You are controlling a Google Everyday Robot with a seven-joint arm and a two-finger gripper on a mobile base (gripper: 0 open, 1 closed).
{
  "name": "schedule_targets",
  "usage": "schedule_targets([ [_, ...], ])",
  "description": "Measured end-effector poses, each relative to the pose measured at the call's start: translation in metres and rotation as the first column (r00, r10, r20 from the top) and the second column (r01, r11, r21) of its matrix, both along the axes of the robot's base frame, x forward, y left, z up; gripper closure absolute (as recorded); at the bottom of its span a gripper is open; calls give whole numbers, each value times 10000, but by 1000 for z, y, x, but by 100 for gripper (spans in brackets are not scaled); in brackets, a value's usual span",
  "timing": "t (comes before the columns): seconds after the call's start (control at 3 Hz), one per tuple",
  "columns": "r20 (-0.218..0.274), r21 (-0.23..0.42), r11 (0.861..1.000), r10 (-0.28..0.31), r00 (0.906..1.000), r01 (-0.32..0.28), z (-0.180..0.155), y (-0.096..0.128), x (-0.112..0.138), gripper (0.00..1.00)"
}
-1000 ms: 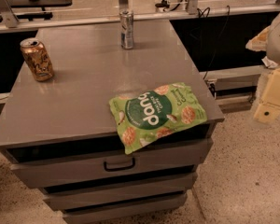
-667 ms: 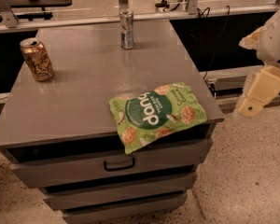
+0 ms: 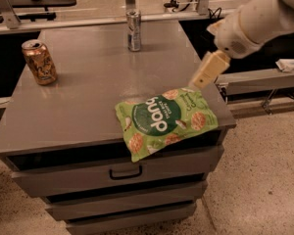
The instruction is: Knock redbull can over
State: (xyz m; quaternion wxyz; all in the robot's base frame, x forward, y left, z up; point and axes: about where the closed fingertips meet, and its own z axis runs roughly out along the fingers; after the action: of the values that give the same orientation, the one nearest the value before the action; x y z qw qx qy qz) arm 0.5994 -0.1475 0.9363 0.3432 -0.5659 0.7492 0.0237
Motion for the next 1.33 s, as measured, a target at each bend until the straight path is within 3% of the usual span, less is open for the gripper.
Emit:
schedule_targets([
  [0.33,830,1401,9895,239,9963,-354,6,36,78,0],
  [0.67,1199,2637,9611,518,9914,-821,7,67,136,0],
  [1.33,1503,4937,8576,793,9855,-1443,19,120,198,0],
])
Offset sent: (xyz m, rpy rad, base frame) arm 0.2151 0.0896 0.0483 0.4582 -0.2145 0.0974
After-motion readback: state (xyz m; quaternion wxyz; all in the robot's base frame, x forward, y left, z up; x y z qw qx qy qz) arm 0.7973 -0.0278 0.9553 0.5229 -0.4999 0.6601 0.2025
